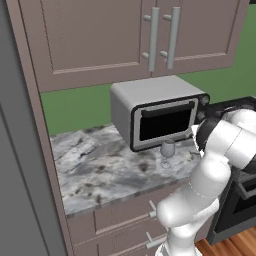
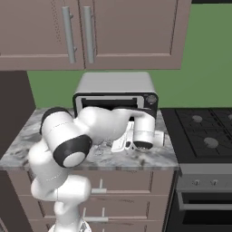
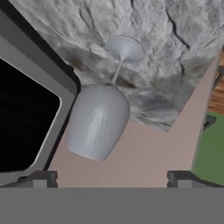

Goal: Retrieve the wine glasses from the counter and place one next to each plate.

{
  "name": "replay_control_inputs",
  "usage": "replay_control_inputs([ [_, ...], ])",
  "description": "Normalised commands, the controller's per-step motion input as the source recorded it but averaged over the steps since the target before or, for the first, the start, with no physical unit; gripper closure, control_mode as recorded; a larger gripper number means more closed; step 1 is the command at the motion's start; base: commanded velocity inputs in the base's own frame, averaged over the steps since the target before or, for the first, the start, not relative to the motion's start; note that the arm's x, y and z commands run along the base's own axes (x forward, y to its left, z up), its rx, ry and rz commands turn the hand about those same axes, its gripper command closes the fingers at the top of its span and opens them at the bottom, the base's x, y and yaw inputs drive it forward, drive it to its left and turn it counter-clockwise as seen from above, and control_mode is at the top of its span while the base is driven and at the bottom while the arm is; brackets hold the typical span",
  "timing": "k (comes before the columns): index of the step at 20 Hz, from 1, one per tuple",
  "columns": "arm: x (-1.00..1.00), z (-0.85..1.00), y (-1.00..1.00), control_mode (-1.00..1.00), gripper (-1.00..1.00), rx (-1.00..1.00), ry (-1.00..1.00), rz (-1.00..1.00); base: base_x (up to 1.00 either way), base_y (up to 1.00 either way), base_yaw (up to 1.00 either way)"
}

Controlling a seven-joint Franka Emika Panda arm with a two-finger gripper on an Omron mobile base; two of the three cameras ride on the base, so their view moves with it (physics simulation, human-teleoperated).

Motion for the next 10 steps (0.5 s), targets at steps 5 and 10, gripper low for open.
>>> replay_control_inputs([
  [5,0.33,-0.31,0.0,-1.0,-1.0,0.0,0.1,-0.01,0.0,0.0,0.0],
  [10,0.28,-0.34,0.0,-1.0,-1.0,0.03,0.21,0.0,0.0,0.0,0.0],
])
